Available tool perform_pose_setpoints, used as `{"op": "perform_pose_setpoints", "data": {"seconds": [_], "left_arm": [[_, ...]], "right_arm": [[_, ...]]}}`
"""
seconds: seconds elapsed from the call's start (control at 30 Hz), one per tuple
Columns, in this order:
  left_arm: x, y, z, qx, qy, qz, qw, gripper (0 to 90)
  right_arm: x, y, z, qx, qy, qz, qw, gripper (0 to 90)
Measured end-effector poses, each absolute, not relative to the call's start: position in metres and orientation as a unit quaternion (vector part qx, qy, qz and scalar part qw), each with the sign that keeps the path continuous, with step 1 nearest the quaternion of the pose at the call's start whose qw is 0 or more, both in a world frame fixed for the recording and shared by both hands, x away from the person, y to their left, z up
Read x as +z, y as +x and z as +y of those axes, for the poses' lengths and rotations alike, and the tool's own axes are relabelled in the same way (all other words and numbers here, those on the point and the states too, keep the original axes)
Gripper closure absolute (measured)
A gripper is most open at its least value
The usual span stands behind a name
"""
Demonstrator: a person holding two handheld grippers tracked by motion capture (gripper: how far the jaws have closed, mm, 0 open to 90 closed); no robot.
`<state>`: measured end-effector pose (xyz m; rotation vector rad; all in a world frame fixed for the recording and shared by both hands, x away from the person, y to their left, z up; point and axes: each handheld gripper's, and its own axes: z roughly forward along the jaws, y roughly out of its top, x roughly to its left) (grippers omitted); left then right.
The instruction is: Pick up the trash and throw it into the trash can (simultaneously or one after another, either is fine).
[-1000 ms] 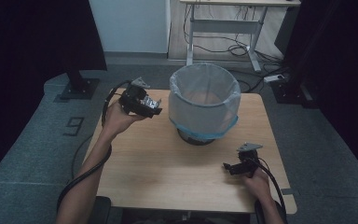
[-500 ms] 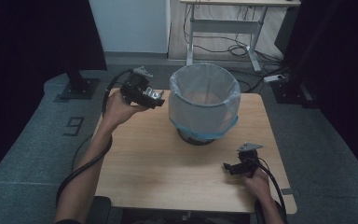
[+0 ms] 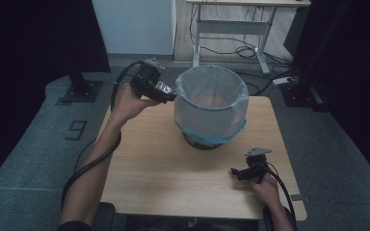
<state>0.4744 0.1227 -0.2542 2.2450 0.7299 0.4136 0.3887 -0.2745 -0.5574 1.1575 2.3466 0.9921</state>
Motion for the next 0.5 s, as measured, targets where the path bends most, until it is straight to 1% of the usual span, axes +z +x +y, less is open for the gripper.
{"op": "perform_pose_setpoints", "data": {"seconds": [0.33, 0.5], "left_arm": [[-0.242, 0.479, 0.099, 0.164, 0.871, 0.277, 0.371, 16.7], [-0.239, 0.484, 0.09, 0.158, 0.87, 0.277, 0.376, 16.7]], "right_arm": [[-0.557, 0.389, -0.275, 0.349, 0.408, 0.826, 0.171, 0.0], [-0.557, 0.389, -0.275, 0.349, 0.407, 0.826, 0.171, 0.0]]}}
